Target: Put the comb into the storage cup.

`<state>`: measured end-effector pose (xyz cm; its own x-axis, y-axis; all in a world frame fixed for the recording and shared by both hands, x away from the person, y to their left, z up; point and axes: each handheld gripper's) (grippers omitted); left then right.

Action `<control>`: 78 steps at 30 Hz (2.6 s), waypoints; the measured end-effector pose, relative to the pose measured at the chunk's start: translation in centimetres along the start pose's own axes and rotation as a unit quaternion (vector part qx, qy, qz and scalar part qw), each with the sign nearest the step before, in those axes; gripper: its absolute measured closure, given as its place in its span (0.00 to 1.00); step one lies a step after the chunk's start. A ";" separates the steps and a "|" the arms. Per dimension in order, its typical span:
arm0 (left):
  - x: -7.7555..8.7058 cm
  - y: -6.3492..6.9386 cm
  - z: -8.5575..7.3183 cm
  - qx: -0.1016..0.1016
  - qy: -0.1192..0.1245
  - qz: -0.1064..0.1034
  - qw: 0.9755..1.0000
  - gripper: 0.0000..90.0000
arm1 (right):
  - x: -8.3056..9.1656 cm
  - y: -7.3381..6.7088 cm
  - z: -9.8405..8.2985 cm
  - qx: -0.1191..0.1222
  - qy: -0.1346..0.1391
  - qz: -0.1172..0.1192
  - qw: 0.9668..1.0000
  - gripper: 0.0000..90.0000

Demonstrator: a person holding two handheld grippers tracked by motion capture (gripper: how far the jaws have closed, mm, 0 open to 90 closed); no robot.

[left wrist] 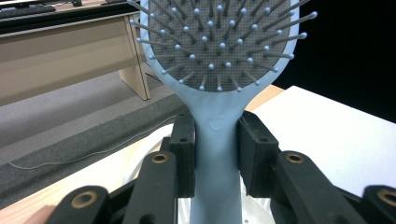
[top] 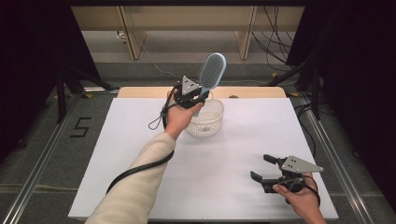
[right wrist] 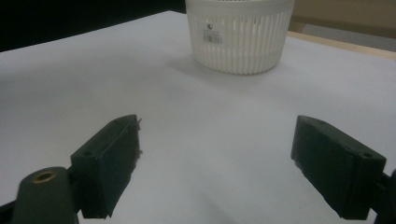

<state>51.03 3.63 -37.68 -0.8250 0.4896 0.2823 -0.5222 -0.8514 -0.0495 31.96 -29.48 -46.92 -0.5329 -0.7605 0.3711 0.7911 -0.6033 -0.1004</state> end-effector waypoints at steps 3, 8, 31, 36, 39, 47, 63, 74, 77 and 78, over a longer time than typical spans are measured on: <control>0.0 0.0 -0.1 0.000 0.000 0.000 1.000 0.77 | 0.0 0.0 0.0 0.000 0.000 0.000 1.000 0.18; -0.1 0.0 -0.1 0.000 -0.001 0.001 1.000 0.77 | 0.0 0.0 0.0 0.000 0.001 0.001 1.000 0.18; -0.3 0.1 -0.5 -0.001 -0.004 0.000 1.000 0.77 | 0.0 0.0 0.0 0.000 0.001 0.001 1.000 0.18; -0.3 0.0 -0.6 0.000 -0.004 0.001 1.000 0.77 | 0.0 0.0 0.0 0.000 0.001 0.002 1.000 0.18; -0.3 0.0 -0.6 -0.001 -0.005 0.000 1.000 0.77 | 0.0 0.0 0.0 0.000 0.001 0.002 1.000 0.18; -0.4 0.1 -0.8 -0.001 -0.007 0.000 1.000 0.77 | 0.0 0.0 0.0 0.000 0.001 0.002 1.000 0.18; -0.6 0.1 -1.0 0.000 -0.009 0.000 1.000 0.77 | 0.0 0.0 0.0 0.001 -0.001 0.002 1.000 0.18; -0.7 0.1 -1.2 0.000 -0.011 -0.001 1.000 0.77 | 0.0 0.0 0.0 0.001 0.000 0.003 1.000 0.18; -0.7 0.0 -1.2 0.001 -0.011 0.000 1.000 0.77 | 0.0 0.0 0.0 0.002 -0.003 0.002 1.000 0.18; -0.7 0.0 -1.3 0.000 -0.011 0.000 1.000 0.77 | 0.0 0.0 0.0 0.002 -0.003 0.002 1.000 0.18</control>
<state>51.34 3.50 -39.08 -0.8200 0.4852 0.3035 -0.5220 -0.8516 -0.0488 31.94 -29.47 -46.92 -0.5270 -0.7619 0.3765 0.7948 -0.5987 -0.0991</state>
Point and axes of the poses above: each handheld gripper's, and its own axes: x roughly backward along the jaws, z roughly out of its top, y roughly to its right, and after that the axes turned 6 degrees about z, right-handed
